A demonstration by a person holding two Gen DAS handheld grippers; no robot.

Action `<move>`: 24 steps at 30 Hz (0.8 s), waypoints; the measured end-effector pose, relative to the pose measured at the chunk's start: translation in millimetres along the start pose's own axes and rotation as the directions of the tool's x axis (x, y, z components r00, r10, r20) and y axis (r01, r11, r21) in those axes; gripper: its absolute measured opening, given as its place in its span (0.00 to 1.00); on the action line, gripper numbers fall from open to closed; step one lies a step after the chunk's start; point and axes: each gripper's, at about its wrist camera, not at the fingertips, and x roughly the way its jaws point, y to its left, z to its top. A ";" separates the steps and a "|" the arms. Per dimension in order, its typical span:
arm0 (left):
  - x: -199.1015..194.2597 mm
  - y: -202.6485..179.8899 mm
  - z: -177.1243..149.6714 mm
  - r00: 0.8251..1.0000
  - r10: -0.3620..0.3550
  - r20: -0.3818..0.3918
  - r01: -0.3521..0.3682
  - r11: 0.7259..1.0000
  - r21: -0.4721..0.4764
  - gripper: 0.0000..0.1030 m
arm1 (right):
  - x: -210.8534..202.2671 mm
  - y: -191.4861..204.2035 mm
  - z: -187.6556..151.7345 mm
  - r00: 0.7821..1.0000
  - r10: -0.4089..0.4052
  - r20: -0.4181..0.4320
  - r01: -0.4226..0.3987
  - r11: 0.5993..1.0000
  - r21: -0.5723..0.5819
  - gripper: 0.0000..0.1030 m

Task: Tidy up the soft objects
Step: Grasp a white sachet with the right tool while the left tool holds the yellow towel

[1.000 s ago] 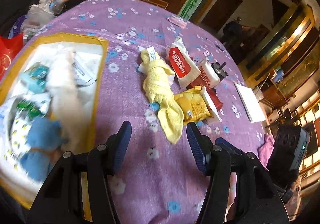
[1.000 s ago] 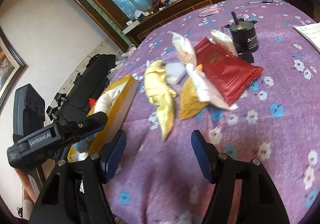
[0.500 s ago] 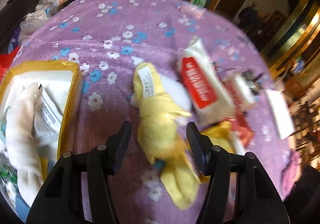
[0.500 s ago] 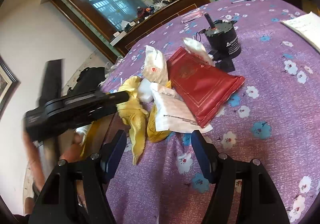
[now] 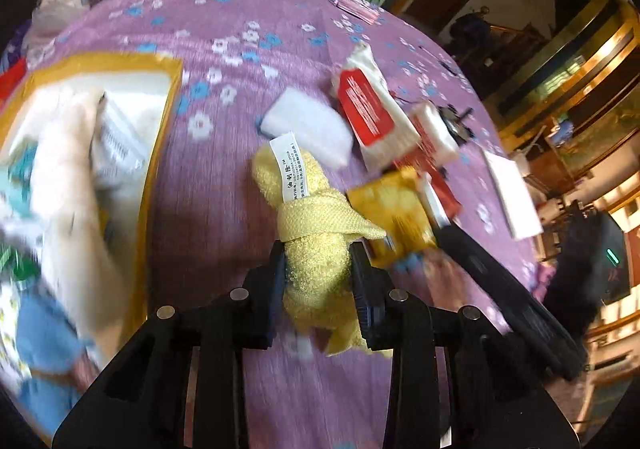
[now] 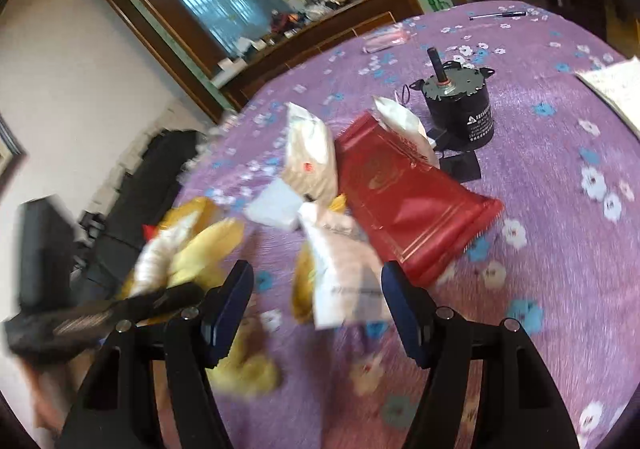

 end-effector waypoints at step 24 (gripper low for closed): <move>-76.2 4.6 -48.7 0.987 -0.130 0.098 0.132 0.991 -0.013 0.29 | -75.7 8.7 -23.4 0.992 -0.078 0.101 0.065 0.990 0.125 0.08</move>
